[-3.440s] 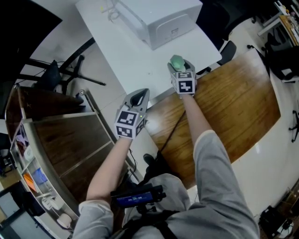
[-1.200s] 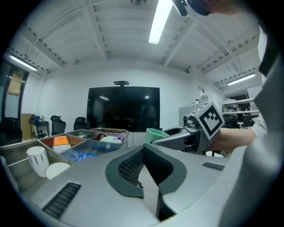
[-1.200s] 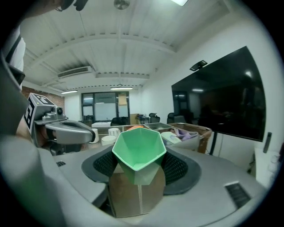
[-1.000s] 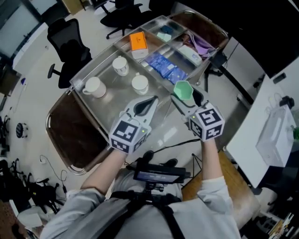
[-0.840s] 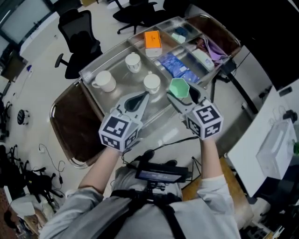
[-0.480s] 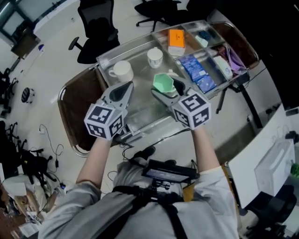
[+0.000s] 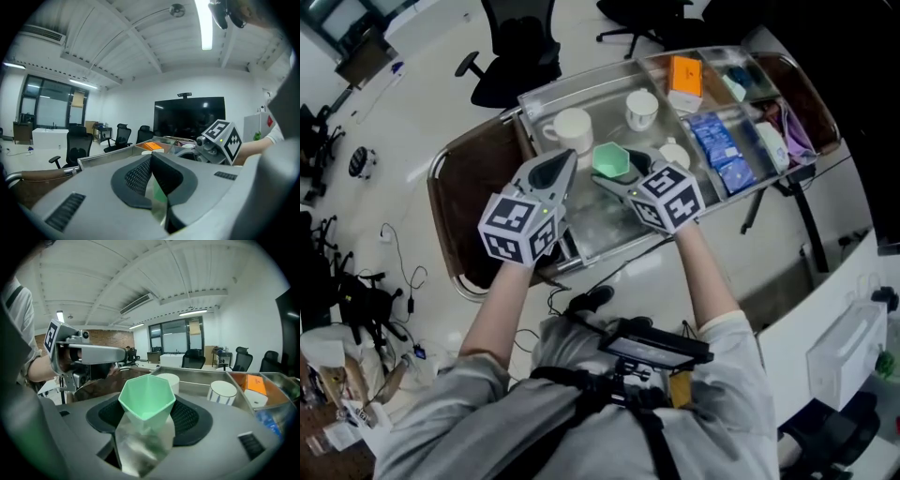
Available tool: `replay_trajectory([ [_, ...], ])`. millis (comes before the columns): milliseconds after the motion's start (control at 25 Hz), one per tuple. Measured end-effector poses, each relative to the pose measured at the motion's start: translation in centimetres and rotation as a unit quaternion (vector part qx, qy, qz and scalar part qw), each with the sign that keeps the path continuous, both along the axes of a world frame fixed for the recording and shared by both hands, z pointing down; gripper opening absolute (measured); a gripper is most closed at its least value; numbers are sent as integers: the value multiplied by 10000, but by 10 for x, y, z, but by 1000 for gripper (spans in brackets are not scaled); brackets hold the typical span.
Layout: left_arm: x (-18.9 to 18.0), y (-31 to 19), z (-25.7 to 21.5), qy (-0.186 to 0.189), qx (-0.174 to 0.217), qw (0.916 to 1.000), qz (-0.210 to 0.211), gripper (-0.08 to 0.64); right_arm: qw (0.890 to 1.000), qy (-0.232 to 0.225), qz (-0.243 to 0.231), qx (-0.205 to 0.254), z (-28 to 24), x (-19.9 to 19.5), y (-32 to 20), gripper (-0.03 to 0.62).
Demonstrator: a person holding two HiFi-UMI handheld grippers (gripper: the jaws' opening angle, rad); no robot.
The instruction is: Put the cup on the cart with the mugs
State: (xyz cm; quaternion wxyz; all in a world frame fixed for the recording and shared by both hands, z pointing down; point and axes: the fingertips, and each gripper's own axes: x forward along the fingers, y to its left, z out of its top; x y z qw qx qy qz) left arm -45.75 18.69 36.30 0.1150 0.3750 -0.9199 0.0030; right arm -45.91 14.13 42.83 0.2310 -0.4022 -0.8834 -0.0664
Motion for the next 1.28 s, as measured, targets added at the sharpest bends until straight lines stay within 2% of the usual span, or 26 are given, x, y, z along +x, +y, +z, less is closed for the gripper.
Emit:
replay_trajectory([
  [240, -5, 9, 5, 31, 70, 9999, -90, 3, 9987, 273, -314, 293, 26, -7, 24, 305],
  [640, -12, 14, 13, 94, 119, 9998, -94, 3, 9960, 615, -413, 490, 58, -15, 32, 308],
  [1000, -14, 14, 17, 113, 132, 9998, -65, 4, 9955, 618, -440, 565, 65, -11, 35, 314],
  [1280, -14, 13, 19, 141, 149, 9998, -38, 3, 9959, 526, -453, 577, 60, -8, 36, 387],
])
